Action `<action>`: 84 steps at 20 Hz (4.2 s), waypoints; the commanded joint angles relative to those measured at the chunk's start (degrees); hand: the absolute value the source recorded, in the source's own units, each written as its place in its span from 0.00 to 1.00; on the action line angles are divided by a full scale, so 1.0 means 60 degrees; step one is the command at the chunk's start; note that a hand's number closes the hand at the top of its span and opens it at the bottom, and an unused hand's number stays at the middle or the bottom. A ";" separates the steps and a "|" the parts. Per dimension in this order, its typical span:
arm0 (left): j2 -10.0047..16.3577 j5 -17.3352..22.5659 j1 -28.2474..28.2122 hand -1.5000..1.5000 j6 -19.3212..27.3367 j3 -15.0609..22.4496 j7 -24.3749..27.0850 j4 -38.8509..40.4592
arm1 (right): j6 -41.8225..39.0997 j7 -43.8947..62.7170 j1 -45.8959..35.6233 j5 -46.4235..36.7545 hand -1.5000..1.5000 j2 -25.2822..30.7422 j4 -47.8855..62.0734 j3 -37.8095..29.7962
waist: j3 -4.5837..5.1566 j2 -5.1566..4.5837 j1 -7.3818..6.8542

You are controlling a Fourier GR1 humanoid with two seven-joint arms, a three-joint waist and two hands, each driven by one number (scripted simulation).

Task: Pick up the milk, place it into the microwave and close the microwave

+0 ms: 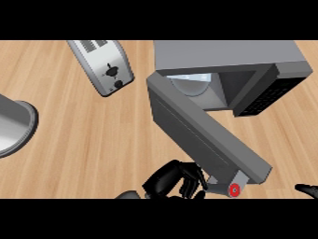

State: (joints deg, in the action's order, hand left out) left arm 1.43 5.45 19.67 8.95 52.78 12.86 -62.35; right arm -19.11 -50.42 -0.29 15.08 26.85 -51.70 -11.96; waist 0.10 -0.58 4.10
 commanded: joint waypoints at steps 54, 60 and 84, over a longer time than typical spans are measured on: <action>-0.0215 0.5288 0.7143 1.00 0.4377 -0.0275 0.0272 0.2752 | -0.3471 0.3153 -0.2852 0.2158 1.00 0.1568 -0.4222 0.2301 | -0.0068 -0.0746 0.3130; -0.0215 0.5480 0.7144 1.00 0.4630 -0.0173 0.0255 0.2850 | -0.4101 0.3315 -0.3080 0.2240 1.00 0.1685 -0.5211 0.2900 | -0.0103 -0.0700 0.3274; -0.0206 0.5955 0.7161 1.00 0.5452 -0.0108 0.0595 0.3104 | -0.3945 0.4492 -0.2884 0.2991 1.00 0.1809 -0.7547 0.3664 | -0.0106 -0.0697 0.3923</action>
State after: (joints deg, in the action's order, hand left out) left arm 3.99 41.70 56.38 43.28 52.60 16.84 -46.91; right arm -40.21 -21.63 -17.90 32.59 37.42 -95.85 9.91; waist -0.38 -4.32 26.13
